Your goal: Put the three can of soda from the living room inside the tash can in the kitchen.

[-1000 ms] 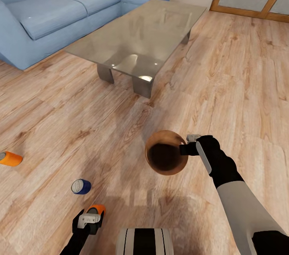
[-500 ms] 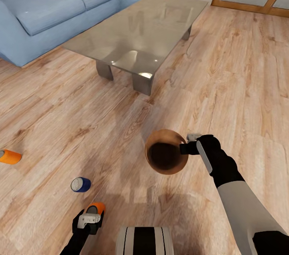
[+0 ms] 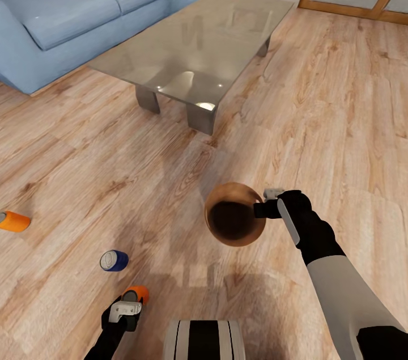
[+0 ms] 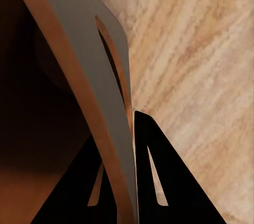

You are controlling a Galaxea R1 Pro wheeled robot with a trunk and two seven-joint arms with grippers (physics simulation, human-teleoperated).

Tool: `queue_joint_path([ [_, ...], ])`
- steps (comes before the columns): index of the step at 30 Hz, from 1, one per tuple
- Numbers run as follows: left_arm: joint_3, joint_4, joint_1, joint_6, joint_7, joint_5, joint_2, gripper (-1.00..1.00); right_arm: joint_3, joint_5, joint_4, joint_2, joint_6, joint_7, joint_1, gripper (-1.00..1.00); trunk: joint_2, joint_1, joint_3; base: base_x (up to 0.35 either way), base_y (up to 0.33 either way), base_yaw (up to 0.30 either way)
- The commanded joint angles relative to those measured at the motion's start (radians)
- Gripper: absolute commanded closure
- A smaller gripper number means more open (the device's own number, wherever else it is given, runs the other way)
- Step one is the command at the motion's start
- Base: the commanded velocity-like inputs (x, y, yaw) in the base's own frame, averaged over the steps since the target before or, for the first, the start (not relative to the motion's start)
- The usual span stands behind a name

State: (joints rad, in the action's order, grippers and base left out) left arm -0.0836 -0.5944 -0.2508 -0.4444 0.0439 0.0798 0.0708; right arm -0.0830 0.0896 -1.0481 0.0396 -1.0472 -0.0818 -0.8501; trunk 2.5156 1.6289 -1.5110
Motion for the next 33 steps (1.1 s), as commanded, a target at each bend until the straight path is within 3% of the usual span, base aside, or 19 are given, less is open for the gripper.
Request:
queue_joint_path([
  [1,-0.001,0.002,-0.001,0.0,-0.001,-0.001,0.0,1.0,0.003,0.016,0.013,-0.004,0.0,-0.007,0.0,1.0,0.0,0.0,0.004,0.0,0.0,0.0],
  [21,-0.002,0.004,-0.001,0.002,0.0,-0.004,-0.002,1.0,0.002,0.016,0.014,-0.006,0.0,-0.007,0.0,1.0,-0.005,-0.009,0.081,0.0,0.0,0.0],
  [33,-0.002,0.002,-0.001,0.002,0.001,-0.005,-0.001,1.0,0.002,0.016,0.014,-0.005,0.0,-0.007,0.0,1.0,-0.005,-0.009,0.081,0.0,0.0,0.0],
])
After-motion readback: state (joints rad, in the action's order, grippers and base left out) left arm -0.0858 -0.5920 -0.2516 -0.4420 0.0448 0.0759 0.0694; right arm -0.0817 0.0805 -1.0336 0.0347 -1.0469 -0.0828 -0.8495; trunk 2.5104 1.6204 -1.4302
